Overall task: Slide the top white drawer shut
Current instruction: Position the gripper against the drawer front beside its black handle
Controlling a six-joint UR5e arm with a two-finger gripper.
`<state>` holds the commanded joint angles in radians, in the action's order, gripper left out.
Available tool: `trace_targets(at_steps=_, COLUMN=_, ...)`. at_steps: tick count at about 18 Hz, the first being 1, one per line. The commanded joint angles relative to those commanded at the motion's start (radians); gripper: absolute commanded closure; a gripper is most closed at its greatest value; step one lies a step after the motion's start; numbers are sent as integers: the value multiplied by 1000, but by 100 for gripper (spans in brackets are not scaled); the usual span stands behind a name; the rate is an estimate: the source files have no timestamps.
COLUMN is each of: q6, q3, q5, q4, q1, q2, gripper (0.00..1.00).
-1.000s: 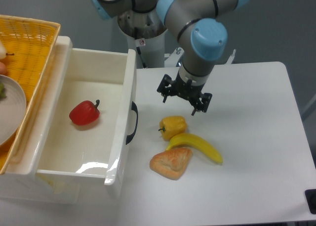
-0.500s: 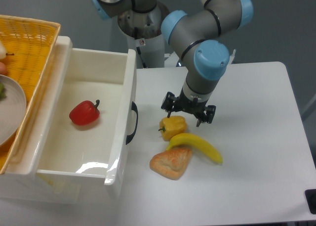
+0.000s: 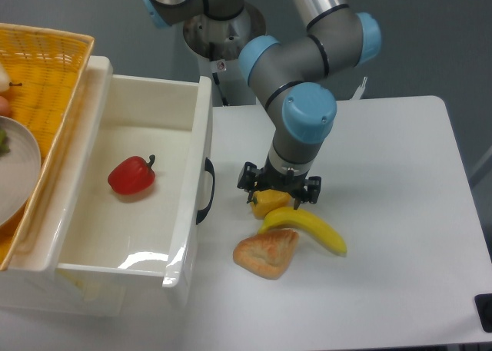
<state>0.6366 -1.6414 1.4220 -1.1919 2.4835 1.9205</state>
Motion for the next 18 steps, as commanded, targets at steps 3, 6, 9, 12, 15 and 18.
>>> trace_targets(at_steps=3, q6=-2, q3=0, q5=-3, q4=0, q1=-12, q2=5, gripper=0)
trace_targets(at_steps=6, q6=2, q3=8, q5=-6, q4=0, q1=-29, q2=11, gripper=0)
trace_targets(at_steps=9, q6=3, q3=9, q5=-15, q4=0, q1=-31, q2=23, gripper=0)
trace_targets(at_steps=12, q6=3, q3=9, q5=-23, q4=0, q1=-34, q2=25, gripper=0)
trace_targets(at_steps=15, q6=2, q3=11, q5=-23, q4=0, q1=-35, q2=25, gripper=0)
trace_targets(at_steps=18, q6=2, q3=14, q5=-25, q4=0, q1=-35, q2=23, gripper=0)
